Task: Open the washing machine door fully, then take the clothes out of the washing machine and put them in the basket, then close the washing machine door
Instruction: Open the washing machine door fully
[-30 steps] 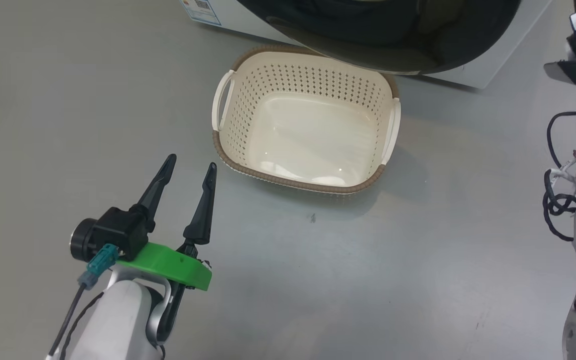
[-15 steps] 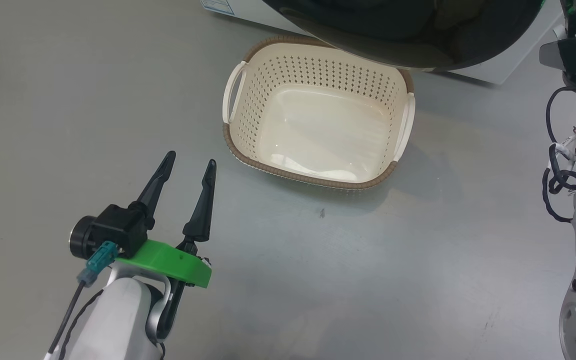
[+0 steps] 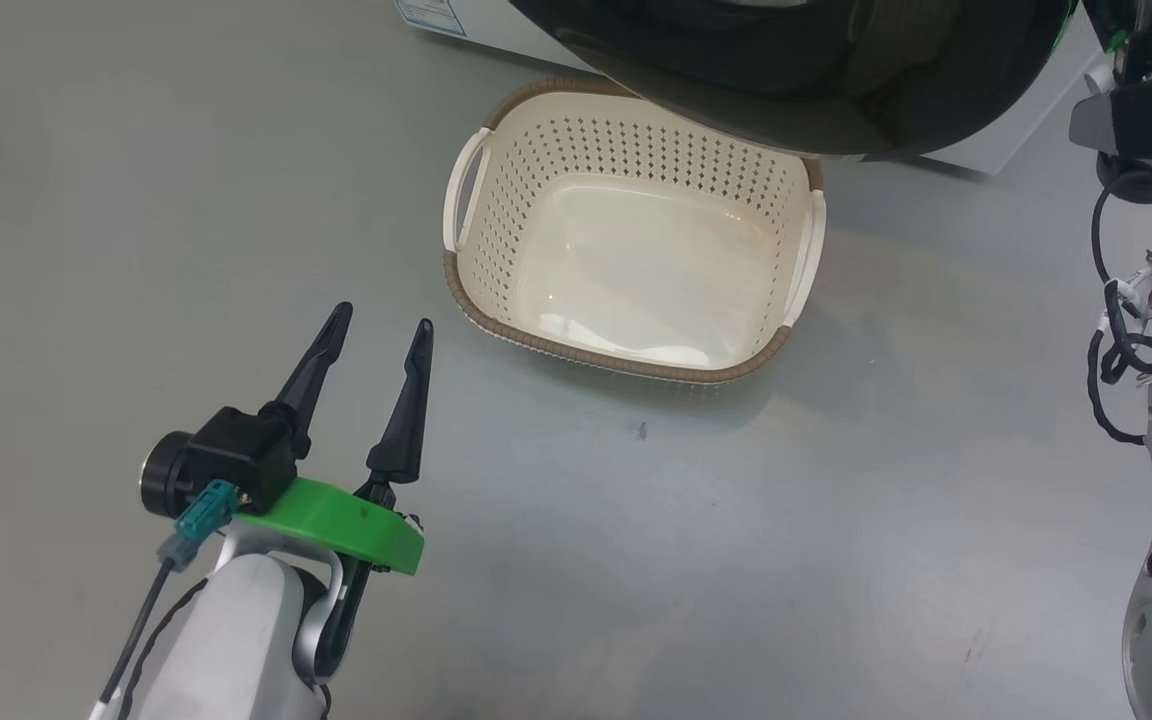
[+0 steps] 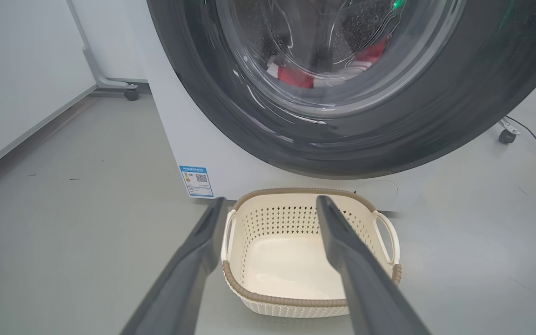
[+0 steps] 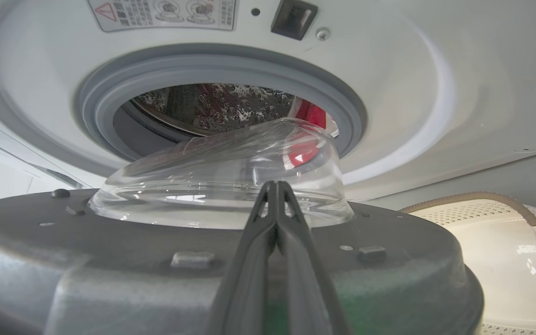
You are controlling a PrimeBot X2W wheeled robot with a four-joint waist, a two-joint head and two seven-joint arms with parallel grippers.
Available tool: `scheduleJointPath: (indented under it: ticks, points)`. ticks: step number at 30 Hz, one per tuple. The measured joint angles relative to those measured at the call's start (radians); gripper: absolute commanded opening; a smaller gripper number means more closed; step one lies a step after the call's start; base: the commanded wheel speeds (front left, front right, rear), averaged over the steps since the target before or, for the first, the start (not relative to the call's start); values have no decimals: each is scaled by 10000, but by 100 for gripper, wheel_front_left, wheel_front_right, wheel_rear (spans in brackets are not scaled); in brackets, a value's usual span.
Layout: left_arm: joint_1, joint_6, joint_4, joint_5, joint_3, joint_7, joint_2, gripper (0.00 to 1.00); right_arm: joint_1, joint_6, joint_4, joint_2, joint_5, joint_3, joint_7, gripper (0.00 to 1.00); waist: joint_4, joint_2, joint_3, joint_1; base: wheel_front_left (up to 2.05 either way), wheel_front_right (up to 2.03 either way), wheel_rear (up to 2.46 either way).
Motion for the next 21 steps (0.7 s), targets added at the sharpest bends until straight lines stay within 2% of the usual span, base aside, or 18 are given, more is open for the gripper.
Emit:
scheduleJointPath:
  ticks: [17,21]
  points:
    - [24,4,395,31,-81,0,0,100,883,431,742,318,1243,-81,1037,0,-9,0,-896,0,0,0,0]
    - [55,6,476,52,-84,0,0,100,1147,449,832,403,1611,-159,1275,0,-4,0,-1135,0,0,0,0]
